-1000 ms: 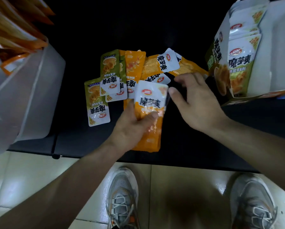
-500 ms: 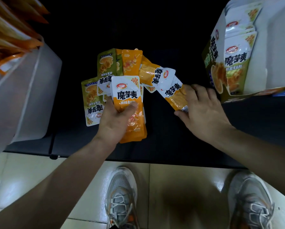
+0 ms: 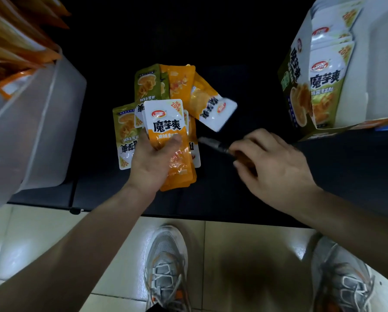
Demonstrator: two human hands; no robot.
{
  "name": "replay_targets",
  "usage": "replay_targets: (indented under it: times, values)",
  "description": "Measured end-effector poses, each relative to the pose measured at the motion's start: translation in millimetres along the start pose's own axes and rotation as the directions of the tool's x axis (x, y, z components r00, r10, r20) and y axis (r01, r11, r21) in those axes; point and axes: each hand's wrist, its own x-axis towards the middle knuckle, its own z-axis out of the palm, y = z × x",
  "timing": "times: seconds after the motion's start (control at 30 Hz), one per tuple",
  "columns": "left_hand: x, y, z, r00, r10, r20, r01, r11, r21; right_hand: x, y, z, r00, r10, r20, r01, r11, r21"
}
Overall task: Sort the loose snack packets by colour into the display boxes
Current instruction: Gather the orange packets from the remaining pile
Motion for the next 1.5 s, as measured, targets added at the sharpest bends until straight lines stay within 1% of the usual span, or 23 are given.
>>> replay_targets:
  times: [0.1, 0.23, 0.33, 0.4, 0.47, 0.53, 0.6, 0.63, 0.67, 0.77, 0.87, 0.93, 0.97, 1.0, 1.03, 1.07, 1.1, 1.13, 1.17, 1.2, 1.27, 1.37, 1.5]
  values:
    - [0.8, -3.5, -2.5, 1.0, -0.019, -0.022, 0.019, 1.0, -0.012, -4.6, -0.2, 4.5, 0.982, 0.017, 0.189, -0.006, 0.998, -0.058]
    - [-2.4, -4.9, -1.1, 1.0, -0.017, -0.023, 0.017, 1.0, -0.017, -1.4, 2.0, 7.0, 0.954, 0.162, 0.251, -0.142, 0.985, -0.097]
    - [-3.7, -4.3, 1.9, 1.0, -0.02, -0.01, 0.02, 1.0, -0.002, 7.5, 4.4, 1.4, 0.883, 0.311, 0.351, -0.321, 0.947, -0.031]
    - [-5.3, -3.6, 5.4, 1.0, -0.021, 0.005, 0.021, 1.0, 0.007, 9.4, 7.9, -3.2, 0.857, 0.349, 0.38, -0.431, 0.889, 0.156]
    - [-7.6, -1.8, 8.5, 1.0, -0.016, 0.024, 0.016, 1.0, 0.001, 8.9, 11.3, -7.5, 0.828, 0.403, 0.39, -0.555, 0.69, 0.464]
    - [-10.4, 0.2, 11.4, 0.999, -0.01, 0.049, 0.011, 1.0, -0.017, 10.8, 9.7, -12.5, 0.814, 0.401, 0.42, -0.572, 0.43, 0.698]
    - [-13.9, 2.3, 14.2, 0.996, 0.001, 0.088, 0.0, 1.0, -0.018, 13.6, 3.2, -16.8, 0.805, 0.307, 0.508, -0.571, 0.168, 0.803]
    - [-16.4, 4.2, 15.7, 0.994, 0.004, 0.109, -0.002, 1.0, -0.025, 15.0, 0.1, -16.7, 0.805, 0.257, 0.534, -0.574, 0.111, 0.811]
    - [-19.3, 6.0, 17.9, 0.991, 0.008, 0.134, -0.004, 0.999, -0.032, 15.7, -2.3, -15.5, 0.814, 0.22, 0.538, -0.571, 0.127, 0.811]
    - [-27.1, 8.3, 26.0, 0.964, 0.021, 0.264, 0.002, 0.996, -0.086, 16.9, -9.1, -13.2, 0.838, 0.184, 0.513, -0.545, 0.264, 0.796]
    - [-31.3, 7.1, 30.7, 0.93, 0.047, 0.365, -0.018, 0.996, -0.084, 18.7, -17.3, -11.2, 0.827, 0.307, 0.471, -0.559, 0.356, 0.749]
    - [-30.8, 8.8, 28.4, 0.934, 0.041, 0.354, -0.033, 0.999, -0.029, 17.9, -19.4, -6.5, 0.813, 0.369, 0.45, -0.578, 0.43, 0.694]
    - [-28.8, 11.0, 24.7, 0.948, 0.04, 0.315, -0.034, 0.999, -0.024, 17.0, -19.0, -4.1, 0.837, 0.371, 0.402, -0.544, 0.492, 0.68]
    - [-24.9, 13.0, 18.4, 0.967, 0.035, 0.253, -0.028, 0.999, -0.033, 15.6, -18.2, -2.1, 0.88, 0.338, 0.335, -0.475, 0.588, 0.654]
    - [-19.8, 14.3, 10.2, 0.984, 0.023, 0.177, -0.014, 0.999, -0.047, 14.8, -16.2, -0.1, 0.929, 0.254, 0.268, -0.365, 0.737, 0.568]
    - [-14.0, 15.7, 1.3, 0.995, 0.014, 0.101, -0.008, 0.998, -0.061, 15.2, -14.1, 2.9, 0.966, 0.118, 0.23, -0.206, 0.888, 0.412]
    - [-8.1, 16.3, -7.5, 0.999, 0.013, 0.035, -0.011, 0.998, -0.067, 16.3, -12.1, 7.9, 0.968, -0.034, 0.249, -0.026, 0.972, 0.234]
    - [-3.4, 15.7, -14.7, 1.0, 0.012, -0.018, -0.013, 0.997, -0.076, 17.9, -11.4, 13.5, 0.941, -0.151, 0.304, 0.129, 0.987, 0.091]
    - [0.2, 13.9, -20.2, 0.998, 0.003, -0.067, -0.009, 0.996, -0.091, 19.2, -12.1, 19.4, 0.901, -0.211, 0.379, 0.227, 0.974, 0.001]
    - [2.4, 11.1, -24.3, 0.995, -0.015, -0.103, 0.004, 0.995, -0.1, 19.8, -13.1, 25.2, 0.875, -0.226, 0.428, 0.276, 0.959, -0.057]
    - [3.8, 4.5, -28.3, 0.99, -0.051, -0.135, 0.038, 0.995, -0.097, 17.8, -16.0, 32.5, 0.888, -0.234, 0.395, 0.313, 0.938, -0.147]
    - [1.7, -3.0, -29.3, 0.99, -0.078, -0.119, 0.067, 0.994, -0.09, 12.5, -17.9, 31.2, 0.925, -0.236, 0.298, 0.31, 0.922, -0.233]
    - [0.9, -6.7, -25.9, 0.994, -0.05, -0.095, 0.045, 0.998, -0.052, 10.6, -10.5, 33.0, 0.943, -0.277, 0.187, 0.308, 0.937, -0.166]
